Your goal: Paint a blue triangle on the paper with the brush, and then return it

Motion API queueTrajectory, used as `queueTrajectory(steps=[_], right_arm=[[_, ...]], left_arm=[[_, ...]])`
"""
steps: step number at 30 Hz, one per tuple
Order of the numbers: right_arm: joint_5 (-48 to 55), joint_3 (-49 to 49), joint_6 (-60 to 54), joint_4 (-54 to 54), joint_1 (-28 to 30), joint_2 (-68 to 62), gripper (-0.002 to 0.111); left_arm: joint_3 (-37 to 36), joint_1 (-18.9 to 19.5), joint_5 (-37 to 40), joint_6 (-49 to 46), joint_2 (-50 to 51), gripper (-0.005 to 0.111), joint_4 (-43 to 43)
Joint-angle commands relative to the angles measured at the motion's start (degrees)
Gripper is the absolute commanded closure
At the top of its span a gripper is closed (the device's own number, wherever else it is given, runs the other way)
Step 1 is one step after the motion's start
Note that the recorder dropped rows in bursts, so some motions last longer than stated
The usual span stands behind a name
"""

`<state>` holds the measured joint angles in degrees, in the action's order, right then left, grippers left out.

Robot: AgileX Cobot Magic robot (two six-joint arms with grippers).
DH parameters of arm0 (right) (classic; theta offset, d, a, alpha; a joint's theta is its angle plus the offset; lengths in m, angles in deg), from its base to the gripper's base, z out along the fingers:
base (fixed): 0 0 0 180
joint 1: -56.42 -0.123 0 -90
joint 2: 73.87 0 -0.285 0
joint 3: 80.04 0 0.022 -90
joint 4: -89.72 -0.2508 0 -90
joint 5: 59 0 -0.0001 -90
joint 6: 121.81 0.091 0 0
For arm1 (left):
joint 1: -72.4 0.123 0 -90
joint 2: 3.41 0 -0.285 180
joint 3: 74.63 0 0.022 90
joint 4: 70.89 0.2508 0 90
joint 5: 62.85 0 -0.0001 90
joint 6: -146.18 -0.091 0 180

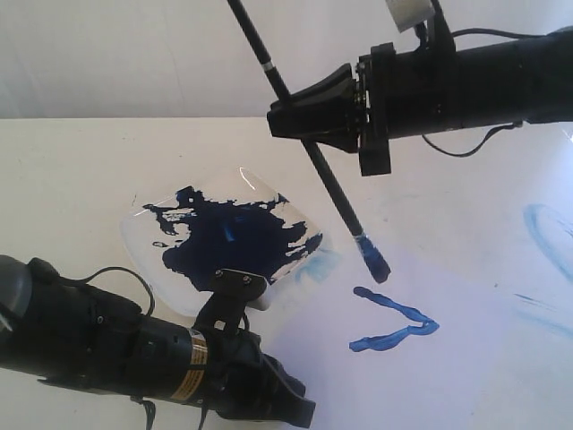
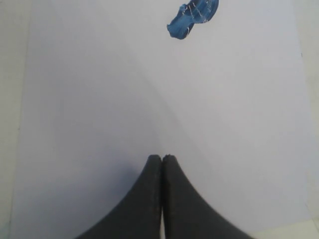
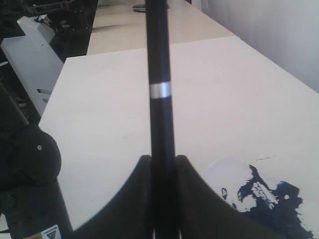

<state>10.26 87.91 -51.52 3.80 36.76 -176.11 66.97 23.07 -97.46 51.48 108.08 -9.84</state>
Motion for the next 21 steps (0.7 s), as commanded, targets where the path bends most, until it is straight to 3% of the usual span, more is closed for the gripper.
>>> queueTrajectory(steps=[1, 21], right_arm=[[0.7, -3.6, -3.2, -1.8, -0.4, 0.0, 0.108], [0.7, -12.0, -12.3, -8.8, -1.6, -0.1, 0.108]], left_arm=[[-1.1, 0.0, 4.4, -0.2, 0.3, 0.107, 1.2], [-1.1, 0.0, 4.4, -0.3, 0.3, 0.107, 1.2]])
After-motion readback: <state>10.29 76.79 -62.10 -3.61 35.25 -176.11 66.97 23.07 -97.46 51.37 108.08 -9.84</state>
